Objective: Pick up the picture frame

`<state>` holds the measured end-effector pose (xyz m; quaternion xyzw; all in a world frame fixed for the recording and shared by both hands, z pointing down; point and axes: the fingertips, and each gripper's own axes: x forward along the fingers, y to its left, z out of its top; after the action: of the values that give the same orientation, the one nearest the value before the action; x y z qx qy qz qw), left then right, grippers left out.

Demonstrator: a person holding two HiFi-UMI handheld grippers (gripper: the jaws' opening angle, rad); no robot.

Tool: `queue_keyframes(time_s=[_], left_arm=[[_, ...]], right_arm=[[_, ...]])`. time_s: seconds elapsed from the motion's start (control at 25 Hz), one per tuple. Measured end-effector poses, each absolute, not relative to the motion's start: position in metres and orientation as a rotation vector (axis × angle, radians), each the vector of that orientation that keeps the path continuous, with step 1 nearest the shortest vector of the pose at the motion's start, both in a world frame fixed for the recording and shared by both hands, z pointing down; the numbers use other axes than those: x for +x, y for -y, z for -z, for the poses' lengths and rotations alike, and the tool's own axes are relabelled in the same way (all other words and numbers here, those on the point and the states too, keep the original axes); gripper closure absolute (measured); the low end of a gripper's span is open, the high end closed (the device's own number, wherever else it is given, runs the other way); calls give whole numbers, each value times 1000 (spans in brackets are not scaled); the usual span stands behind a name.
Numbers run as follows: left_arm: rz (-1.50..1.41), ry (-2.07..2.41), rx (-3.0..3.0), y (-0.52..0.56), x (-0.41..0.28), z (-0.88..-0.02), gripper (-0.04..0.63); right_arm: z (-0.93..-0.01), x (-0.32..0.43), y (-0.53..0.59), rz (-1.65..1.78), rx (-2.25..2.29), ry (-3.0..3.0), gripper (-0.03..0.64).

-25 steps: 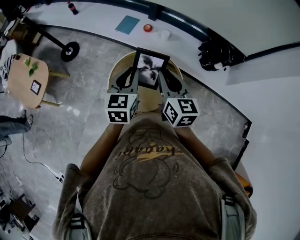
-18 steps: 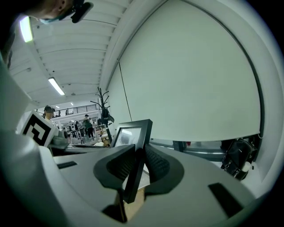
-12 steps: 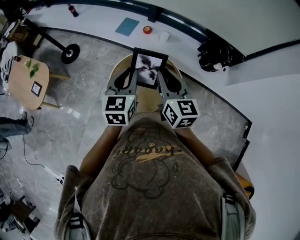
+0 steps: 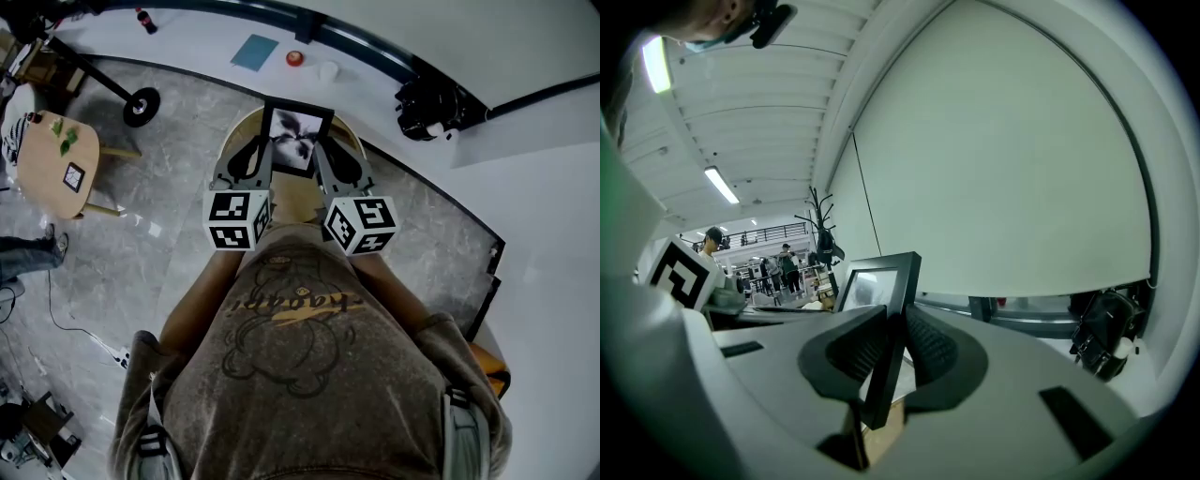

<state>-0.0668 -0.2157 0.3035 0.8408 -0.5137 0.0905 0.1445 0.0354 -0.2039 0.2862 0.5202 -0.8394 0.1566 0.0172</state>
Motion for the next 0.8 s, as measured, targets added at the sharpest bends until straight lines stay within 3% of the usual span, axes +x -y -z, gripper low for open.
queue_keyframes(time_s=[0.8], left_arm=[[-265,1442,2442,204,-67,-304,517]], right_arm=[[-287,35,188,-502,1651,2585,539]])
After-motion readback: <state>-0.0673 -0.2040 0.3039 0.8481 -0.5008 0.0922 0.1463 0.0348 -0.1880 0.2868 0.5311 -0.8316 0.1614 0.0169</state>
